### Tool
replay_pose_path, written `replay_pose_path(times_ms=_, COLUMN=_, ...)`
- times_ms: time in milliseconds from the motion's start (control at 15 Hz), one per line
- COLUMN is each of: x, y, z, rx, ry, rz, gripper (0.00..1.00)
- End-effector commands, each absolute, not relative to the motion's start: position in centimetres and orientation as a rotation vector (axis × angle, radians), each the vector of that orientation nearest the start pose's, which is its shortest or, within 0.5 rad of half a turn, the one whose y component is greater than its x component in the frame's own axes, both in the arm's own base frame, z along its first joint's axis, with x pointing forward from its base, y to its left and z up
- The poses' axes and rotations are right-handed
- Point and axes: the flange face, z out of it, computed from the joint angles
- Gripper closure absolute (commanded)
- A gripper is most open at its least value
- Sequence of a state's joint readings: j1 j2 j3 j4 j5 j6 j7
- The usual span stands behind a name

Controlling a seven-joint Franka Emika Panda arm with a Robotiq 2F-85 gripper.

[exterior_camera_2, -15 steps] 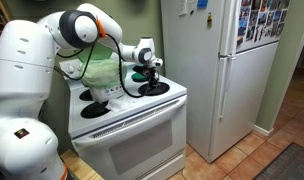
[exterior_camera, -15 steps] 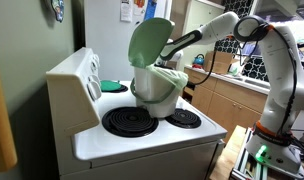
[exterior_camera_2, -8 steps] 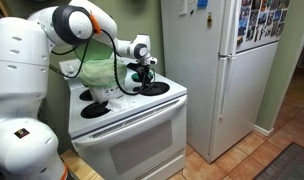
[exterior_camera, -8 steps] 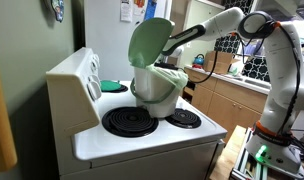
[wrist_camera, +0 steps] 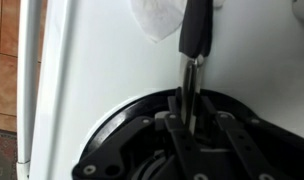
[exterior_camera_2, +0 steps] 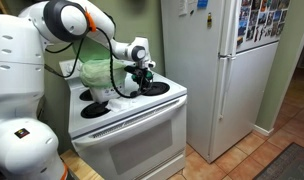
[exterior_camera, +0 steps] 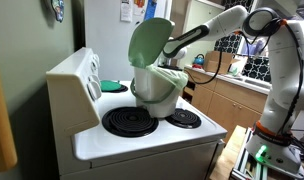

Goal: Pick up the silver tongs, pick up the white tissue with the tongs and put it in the bin, put the silver tongs back on the hob of the stove

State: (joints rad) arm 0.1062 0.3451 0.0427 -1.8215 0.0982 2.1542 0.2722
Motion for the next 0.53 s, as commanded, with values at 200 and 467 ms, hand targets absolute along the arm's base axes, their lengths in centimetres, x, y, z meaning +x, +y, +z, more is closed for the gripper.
replay_pose_path(times_ms=200, x=62.8, y=9.6, z=34.9, rx=-3.037, ry=0.275, rz=0.049, gripper=0.94)
replay_pose_path(times_ms=467, x=61.9, y=10.5, z=33.6, rx=-3.060, ry=0.180, rz=-0.045, gripper=0.94)
